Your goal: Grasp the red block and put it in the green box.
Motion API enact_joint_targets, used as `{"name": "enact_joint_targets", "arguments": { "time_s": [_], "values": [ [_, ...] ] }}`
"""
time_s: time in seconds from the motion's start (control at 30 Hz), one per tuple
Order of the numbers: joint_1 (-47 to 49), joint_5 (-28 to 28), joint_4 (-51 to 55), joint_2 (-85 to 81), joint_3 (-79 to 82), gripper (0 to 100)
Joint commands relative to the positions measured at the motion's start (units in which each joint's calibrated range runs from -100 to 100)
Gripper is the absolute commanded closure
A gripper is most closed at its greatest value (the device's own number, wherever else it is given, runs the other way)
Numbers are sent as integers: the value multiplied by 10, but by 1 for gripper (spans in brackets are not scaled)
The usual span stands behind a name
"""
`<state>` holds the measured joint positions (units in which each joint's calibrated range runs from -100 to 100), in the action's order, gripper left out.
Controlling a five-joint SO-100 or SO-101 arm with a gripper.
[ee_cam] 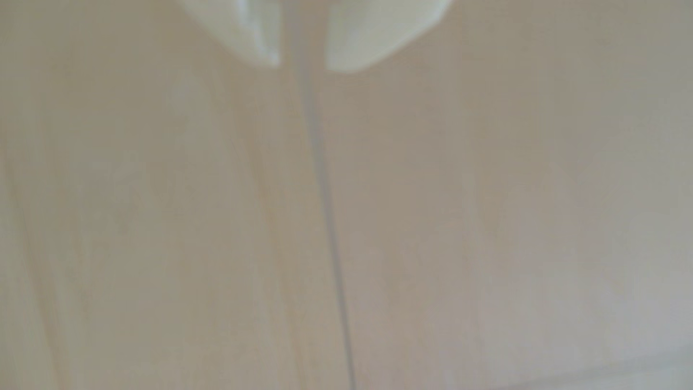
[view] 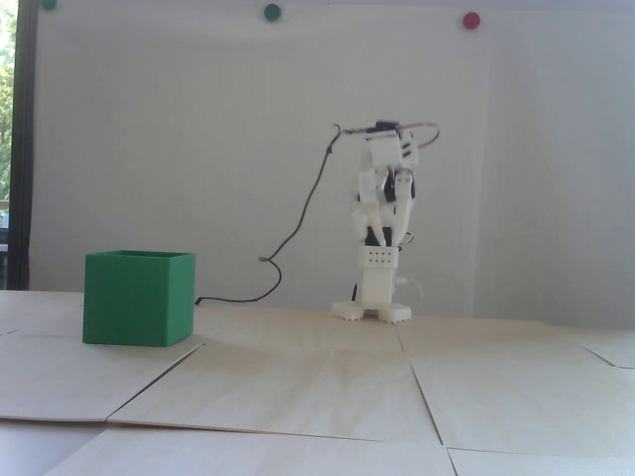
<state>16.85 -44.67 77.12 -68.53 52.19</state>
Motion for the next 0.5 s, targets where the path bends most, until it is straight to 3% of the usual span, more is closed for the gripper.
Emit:
{"name": "enact_joint_targets", "arguments": {
  "time_s": [0.0,0.27,0.47],
  "values": [
    [-10,-50,-103,-119,121,98],
    [-52,-104,-307,-204,335,98],
    [-53,-104,-419,-216,461,98]
  ]
}}
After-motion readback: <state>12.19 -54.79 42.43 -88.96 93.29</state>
